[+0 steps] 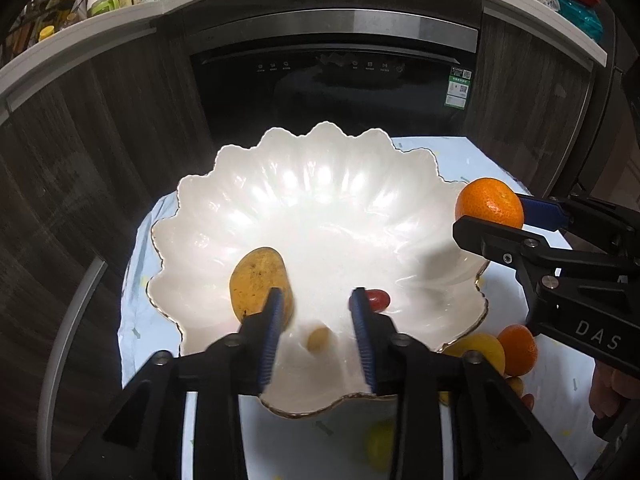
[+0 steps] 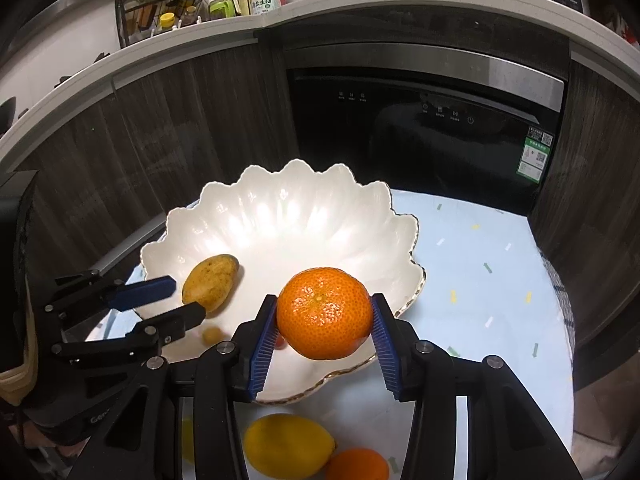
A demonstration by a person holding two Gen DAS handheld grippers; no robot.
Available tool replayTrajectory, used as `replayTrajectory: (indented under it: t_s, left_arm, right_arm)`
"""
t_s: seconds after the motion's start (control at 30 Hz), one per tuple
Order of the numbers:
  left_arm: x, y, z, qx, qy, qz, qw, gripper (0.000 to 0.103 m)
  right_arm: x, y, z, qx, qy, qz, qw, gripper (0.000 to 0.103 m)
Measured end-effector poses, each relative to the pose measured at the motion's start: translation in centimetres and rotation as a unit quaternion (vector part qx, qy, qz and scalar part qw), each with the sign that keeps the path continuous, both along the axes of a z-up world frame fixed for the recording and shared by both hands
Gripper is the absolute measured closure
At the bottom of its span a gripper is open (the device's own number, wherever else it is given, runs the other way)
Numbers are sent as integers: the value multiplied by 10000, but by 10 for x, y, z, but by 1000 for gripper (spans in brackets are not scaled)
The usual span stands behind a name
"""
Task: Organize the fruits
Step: 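Open the left gripper over the bowl while the right gripper releases the orange into it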
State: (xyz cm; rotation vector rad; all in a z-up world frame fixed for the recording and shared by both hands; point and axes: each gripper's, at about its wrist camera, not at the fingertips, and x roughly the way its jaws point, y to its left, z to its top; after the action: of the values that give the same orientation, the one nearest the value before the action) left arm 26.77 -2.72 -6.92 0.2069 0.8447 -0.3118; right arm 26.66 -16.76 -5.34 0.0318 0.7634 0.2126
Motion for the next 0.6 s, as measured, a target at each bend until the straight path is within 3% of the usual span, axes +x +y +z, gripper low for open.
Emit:
replayTrajectory:
  t_s: [0.1, 0.17, 0.43, 0.6]
  left_arm:
    - [0, 2, -1, -13, 30, 40, 10000, 57]
    - [-1, 3, 0, -1, 1, 73, 10000, 51]
    - [-7, 6, 8, 92, -189, 172, 9996, 33]
    - [-11, 7, 13, 108, -244, 196, 9995, 31]
  right_arm:
    - [1, -2, -1, 47, 23, -42, 10000, 47]
    - [-1, -2, 2, 11, -83, -119, 9999, 31]
    - [-5, -1, 9, -7, -207, -174, 9996, 30]
    - [-11, -1, 15, 0, -271, -218, 9994, 30]
